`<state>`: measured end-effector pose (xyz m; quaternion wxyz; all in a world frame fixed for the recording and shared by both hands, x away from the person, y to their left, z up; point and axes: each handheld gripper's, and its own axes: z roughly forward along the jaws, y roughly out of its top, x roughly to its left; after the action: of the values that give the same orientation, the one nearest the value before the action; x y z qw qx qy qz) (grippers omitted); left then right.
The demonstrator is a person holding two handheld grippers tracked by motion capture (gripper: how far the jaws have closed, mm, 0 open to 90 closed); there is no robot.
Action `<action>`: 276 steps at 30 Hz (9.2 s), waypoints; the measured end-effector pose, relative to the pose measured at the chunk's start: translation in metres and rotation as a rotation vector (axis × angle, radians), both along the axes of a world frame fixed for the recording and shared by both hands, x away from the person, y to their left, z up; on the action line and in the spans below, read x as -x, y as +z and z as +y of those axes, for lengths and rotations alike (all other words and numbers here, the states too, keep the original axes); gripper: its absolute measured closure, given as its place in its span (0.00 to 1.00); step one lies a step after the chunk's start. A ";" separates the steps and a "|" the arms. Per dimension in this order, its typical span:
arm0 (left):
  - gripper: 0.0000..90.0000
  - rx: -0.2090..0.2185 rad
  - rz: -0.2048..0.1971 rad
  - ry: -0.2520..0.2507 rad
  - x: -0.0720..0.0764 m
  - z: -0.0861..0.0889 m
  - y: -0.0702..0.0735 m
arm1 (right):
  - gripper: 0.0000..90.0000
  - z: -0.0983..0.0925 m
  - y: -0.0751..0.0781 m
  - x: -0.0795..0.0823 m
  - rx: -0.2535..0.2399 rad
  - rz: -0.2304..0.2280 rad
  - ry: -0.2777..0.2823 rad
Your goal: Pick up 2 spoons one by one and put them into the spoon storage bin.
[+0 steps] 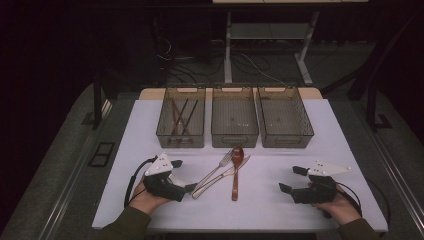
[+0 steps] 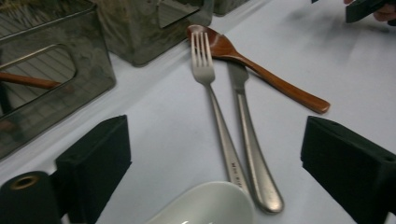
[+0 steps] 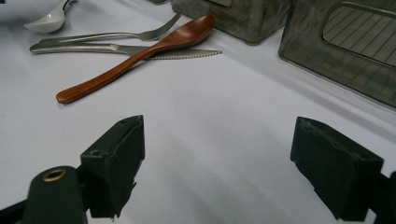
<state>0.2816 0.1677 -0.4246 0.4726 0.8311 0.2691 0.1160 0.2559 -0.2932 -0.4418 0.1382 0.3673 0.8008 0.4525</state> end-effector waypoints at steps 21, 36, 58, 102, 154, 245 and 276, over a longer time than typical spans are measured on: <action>0.85 -0.141 0.029 0.116 -0.044 0.022 0.000 | 0.20 0.000 0.000 0.000 0.005 0.001 -0.005; 0.99 -0.243 0.132 0.170 -0.044 0.036 -0.011 | 0.20 0.001 0.000 0.000 0.011 -0.002 0.002; 0.99 -0.314 0.180 0.131 -0.027 0.046 -0.011 | 0.20 0.001 0.000 0.000 0.020 0.000 0.001; 0.51 -0.058 0.130 0.064 0.000 0.021 0.000 | 0.20 0.003 -0.001 0.000 0.033 0.003 0.010; 0.77 -0.166 0.217 -0.022 -0.006 0.010 -0.018 | 0.20 0.005 -0.001 -0.001 0.055 -0.001 -0.007; 0.92 -0.029 0.018 -0.023 -0.082 -0.073 0.053 | 0.20 0.012 0.000 -0.001 0.051 -0.031 -0.011; 0.92 -0.038 -0.003 0.102 -0.187 -0.147 0.058 | 0.20 0.007 0.002 -0.001 0.029 -0.037 -0.027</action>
<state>0.4687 0.0210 -0.3665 0.4508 0.8249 0.3081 0.1462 0.2570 -0.2858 -0.4394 0.1646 0.3678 0.7994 0.4456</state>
